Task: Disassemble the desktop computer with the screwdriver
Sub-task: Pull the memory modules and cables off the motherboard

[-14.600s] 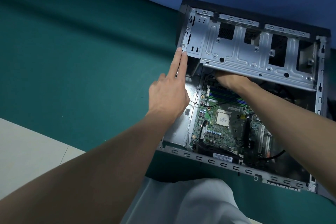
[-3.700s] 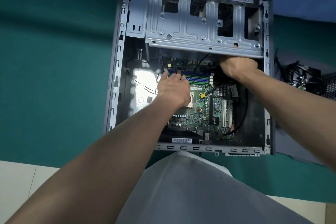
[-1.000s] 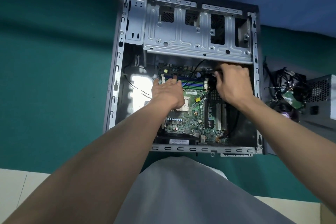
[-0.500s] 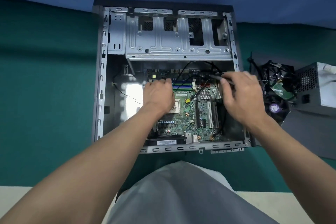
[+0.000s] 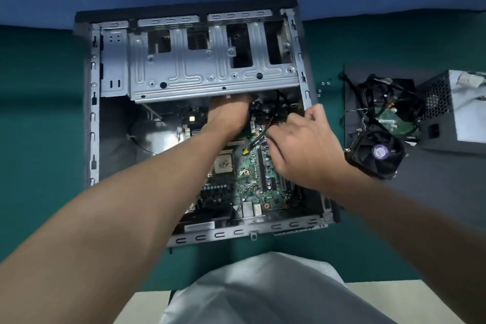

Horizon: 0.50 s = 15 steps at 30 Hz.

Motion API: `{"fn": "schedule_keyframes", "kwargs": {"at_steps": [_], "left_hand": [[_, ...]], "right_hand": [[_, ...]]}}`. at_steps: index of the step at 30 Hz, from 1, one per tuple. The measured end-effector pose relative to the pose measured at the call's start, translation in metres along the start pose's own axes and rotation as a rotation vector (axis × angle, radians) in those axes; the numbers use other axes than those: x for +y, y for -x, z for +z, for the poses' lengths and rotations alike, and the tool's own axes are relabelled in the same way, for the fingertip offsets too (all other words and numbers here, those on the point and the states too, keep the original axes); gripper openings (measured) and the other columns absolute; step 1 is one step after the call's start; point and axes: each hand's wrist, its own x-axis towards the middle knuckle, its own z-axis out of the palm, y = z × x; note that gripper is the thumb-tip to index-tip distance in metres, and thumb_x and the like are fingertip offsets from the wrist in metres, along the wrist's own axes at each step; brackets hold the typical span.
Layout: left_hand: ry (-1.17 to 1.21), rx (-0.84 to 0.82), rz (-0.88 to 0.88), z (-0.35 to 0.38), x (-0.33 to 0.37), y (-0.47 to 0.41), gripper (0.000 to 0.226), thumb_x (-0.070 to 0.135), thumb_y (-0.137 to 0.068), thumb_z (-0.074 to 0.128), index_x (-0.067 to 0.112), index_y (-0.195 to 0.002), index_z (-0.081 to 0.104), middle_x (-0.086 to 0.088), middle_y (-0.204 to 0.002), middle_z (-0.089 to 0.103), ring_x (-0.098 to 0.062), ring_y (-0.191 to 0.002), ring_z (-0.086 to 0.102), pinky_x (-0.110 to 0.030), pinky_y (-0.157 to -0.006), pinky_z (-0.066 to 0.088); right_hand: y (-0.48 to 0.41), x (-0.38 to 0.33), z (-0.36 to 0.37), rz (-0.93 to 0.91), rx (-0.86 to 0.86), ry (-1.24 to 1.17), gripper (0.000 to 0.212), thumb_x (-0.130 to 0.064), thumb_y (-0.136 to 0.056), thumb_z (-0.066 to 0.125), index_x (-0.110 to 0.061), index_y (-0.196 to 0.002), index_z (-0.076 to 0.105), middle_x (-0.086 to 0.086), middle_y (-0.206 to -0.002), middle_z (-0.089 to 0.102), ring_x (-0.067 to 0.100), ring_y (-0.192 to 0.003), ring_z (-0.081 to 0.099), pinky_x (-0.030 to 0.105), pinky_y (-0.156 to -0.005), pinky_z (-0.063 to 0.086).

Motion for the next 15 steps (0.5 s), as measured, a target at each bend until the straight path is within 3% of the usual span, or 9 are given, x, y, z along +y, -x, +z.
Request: {"fn": "schedule_keyframes", "kwargs": {"at_steps": [3,7,12,15], "left_hand": [[0.046,-0.082,-0.005,0.002,0.000,-0.011,0.041,0.018,-0.098,0.030,0.029,-0.136,0.043,-0.011,-0.142,0.047,-0.030,-0.122,0.049,-0.039,-0.100,0.038],[-0.072,-0.088,-0.002,0.009,-0.005,-0.020,0.032,0.023,-0.100,0.033,0.021,-0.122,0.055,-0.010,-0.134,0.054,-0.026,-0.113,0.052,-0.035,-0.098,0.038],[-0.177,-0.106,0.080,0.010,-0.007,-0.023,0.052,0.037,-0.096,0.028,0.010,-0.136,0.049,-0.018,-0.142,0.045,-0.036,-0.131,0.041,-0.048,-0.109,0.030],[-0.039,-0.112,0.012,0.007,-0.003,-0.019,0.044,0.030,-0.095,0.031,0.012,-0.129,0.054,-0.017,-0.135,0.052,-0.033,-0.124,0.047,-0.041,-0.101,0.035]], "right_hand": [[0.001,0.001,0.003,-0.004,0.038,-0.017,0.023,-0.025,-0.085,0.049,-0.018,-0.064,0.048,-0.003,-0.055,0.055,0.019,-0.059,0.038,0.039,-0.074,0.026],[0.002,0.002,0.004,-0.007,0.114,-0.050,0.022,-0.020,-0.082,0.052,-0.016,-0.061,0.046,-0.001,-0.052,0.051,0.019,-0.057,0.032,0.039,-0.073,0.030],[0.002,0.003,0.006,-0.016,0.151,-0.077,0.021,-0.016,-0.079,0.048,-0.015,-0.059,0.041,0.001,-0.049,0.046,0.021,-0.055,0.033,0.040,-0.071,0.032],[0.001,0.003,0.006,-0.017,0.145,-0.079,0.022,-0.017,-0.080,0.047,-0.015,-0.059,0.043,0.000,-0.048,0.047,0.021,-0.055,0.035,0.039,-0.071,0.032]]}}
